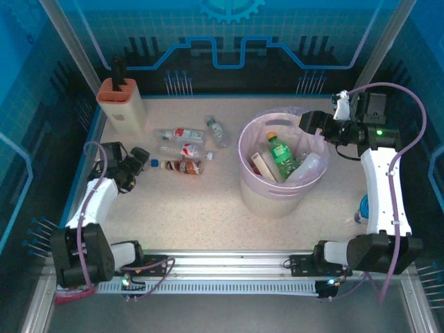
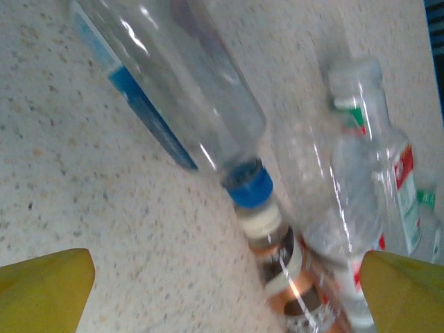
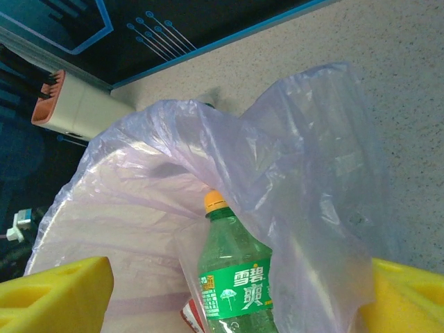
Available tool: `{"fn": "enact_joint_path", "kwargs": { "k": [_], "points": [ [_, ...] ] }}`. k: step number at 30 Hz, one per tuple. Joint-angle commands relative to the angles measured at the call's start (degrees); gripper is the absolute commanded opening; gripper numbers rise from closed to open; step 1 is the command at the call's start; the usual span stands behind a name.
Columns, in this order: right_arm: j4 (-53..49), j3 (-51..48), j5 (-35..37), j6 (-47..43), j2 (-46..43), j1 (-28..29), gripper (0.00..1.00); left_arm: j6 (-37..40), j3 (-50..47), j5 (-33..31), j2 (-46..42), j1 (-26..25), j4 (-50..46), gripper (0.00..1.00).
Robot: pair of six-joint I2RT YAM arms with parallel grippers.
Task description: Put the plastic bottles in the bin
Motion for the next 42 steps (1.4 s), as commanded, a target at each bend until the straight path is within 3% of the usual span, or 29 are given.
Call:
{"fn": "enact_joint_path", "kwargs": {
  "k": [1, 14, 24, 28, 36, 42],
  "points": [
    [0.0, -1.8, -3.9, -0.5, 0.0, 0.2, 0.87, -5.2, 2.1, 2.0, 5.5, 2.7, 7.1, 0.99],
    [-0.1, -2.3, -3.1, -1.0, -0.4, 1.1, 0.87, -8.0, 10.8, 0.7, 23.7, 2.8, 8.1, 0.97],
    [-0.9, -1.7, -2.1, -1.8, -0.1, 0.9, 0.87, -11.7, 8.9, 3.0, 29.6, 2.7, 11.3, 0.8],
    [-1.2, -1.7, -2.0, -1.8, -0.3, 0.9, 0.87, -12.1, 7.6, 0.4, 27.7, 2.4, 10.9, 0.71],
    [-0.7, -2.4, -3.4, -1.0, -0.2, 1.0, 0.87, -10.5, 7.5, -1.1, 20.8, 1.9, 8.5, 0.64],
    [-0.3, -2.7, -5.4, 0.1, -0.7, 1.0, 0.86, -3.8, 12.3, -2.9, 8.6, -4.2, 0.9, 0.61]
  ]
}}
